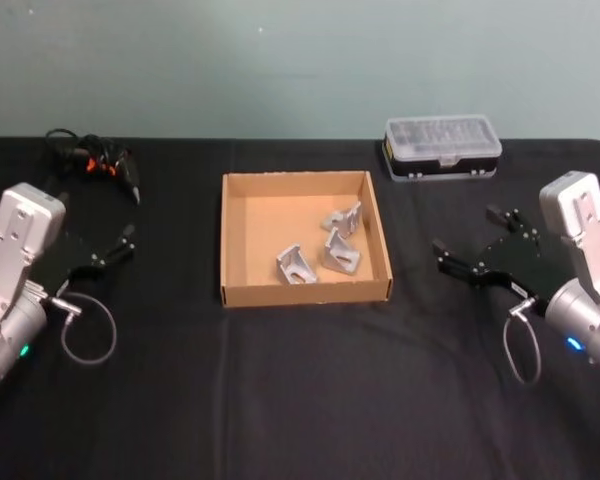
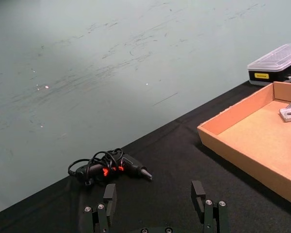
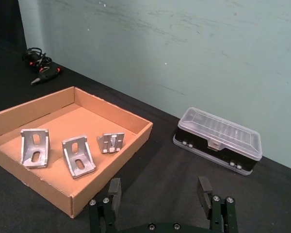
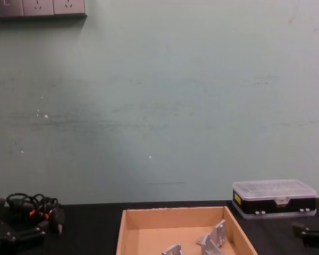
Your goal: Use one hand to pick up the angle iron from the table and place it into the box.
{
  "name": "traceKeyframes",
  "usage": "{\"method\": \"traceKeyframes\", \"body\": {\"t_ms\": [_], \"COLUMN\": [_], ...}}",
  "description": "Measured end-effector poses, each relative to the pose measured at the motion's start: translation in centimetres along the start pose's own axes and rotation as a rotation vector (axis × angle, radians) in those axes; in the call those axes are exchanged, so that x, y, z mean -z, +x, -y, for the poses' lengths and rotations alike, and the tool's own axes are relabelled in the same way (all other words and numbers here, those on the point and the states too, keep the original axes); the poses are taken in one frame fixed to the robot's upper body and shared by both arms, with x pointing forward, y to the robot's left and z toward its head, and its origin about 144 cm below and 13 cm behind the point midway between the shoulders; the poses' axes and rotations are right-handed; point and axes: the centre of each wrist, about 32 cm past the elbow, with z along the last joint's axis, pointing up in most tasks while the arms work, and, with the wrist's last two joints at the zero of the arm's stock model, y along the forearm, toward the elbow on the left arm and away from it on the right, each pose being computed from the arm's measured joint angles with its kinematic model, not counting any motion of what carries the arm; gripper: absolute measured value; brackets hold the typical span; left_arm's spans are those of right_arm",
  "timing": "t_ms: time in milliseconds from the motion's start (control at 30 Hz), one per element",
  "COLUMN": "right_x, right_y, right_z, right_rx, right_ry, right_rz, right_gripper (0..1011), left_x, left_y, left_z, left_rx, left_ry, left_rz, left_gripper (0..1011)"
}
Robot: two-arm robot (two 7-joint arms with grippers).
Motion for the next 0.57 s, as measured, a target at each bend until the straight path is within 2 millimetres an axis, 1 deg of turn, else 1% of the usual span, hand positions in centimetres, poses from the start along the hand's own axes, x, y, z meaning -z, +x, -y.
{"method": "traceKeyframes", "body": {"t_ms": [567], "right_x": [-0.29], "right_y": [-0.04], "right_z": [-0.25], "right_rx": [-0.005], "right_ry": [-0.003], "right_rz": [-0.001], "right_gripper": [1000], "left_x": [0.0], "left_y": [0.0], "left_z": [0.0], "left_rx": [0.0], "left_ry": [0.0], "left_rz": [0.0], "left_gripper": [1011]}}
